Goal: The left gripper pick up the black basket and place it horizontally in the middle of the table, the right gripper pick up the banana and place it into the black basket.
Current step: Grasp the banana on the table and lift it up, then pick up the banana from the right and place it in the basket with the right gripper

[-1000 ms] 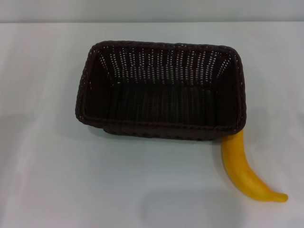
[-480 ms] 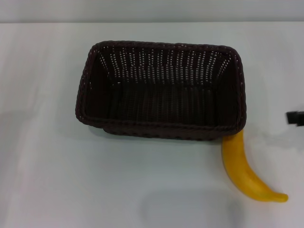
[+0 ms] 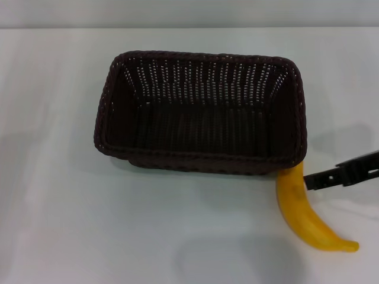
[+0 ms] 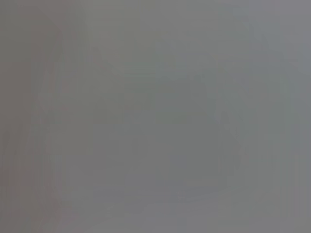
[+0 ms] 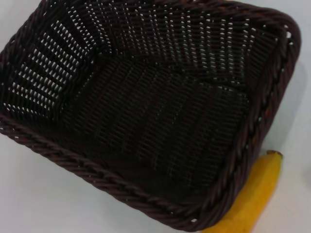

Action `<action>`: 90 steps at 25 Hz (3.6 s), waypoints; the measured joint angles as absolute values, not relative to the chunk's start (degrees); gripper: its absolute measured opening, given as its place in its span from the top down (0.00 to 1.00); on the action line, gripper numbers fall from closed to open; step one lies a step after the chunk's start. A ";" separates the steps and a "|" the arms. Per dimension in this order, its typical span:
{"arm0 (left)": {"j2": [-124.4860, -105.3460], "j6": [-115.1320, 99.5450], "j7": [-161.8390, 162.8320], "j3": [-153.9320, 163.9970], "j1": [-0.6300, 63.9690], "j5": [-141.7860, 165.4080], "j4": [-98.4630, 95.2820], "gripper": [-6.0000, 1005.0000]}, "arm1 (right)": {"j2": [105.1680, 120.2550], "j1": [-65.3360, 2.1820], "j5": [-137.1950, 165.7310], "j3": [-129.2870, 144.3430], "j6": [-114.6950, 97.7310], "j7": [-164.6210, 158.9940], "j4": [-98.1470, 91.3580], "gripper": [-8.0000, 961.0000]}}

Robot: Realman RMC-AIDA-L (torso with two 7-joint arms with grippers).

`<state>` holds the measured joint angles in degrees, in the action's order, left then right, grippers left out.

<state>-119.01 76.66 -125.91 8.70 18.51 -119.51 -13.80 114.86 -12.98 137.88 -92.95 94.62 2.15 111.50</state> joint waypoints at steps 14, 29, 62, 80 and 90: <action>-118.98 76.53 -130.46 8.70 20.28 -122.07 -11.35 0.11 | 115.19 -19.67 151.59 -74.71 93.95 -15.94 110.81 0.17; -118.95 75.13 -131.30 8.70 21.36 -123.08 -10.83 0.11 | 115.58 -25.14 154.95 -65.95 90.78 -22.65 102.37 0.20; -118.92 74.35 -131.07 8.70 21.82 -125.44 -10.81 0.11 | 115.29 -26.11 156.24 -66.40 89.28 -18.68 95.32 0.48; -119.01 74.72 -130.95 8.71 21.71 -126.24 -10.81 0.11 | 115.15 -22.64 162.09 -100.04 76.21 8.15 94.42 0.48; -119.00 74.90 -130.75 8.79 22.02 -126.21 -10.11 0.11 | 115.13 -26.31 121.92 -102.49 62.18 40.44 85.46 0.48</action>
<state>-119.00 74.90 -130.75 8.79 22.02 -126.21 -10.11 115.13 -26.31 121.92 -102.49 62.18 40.44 85.46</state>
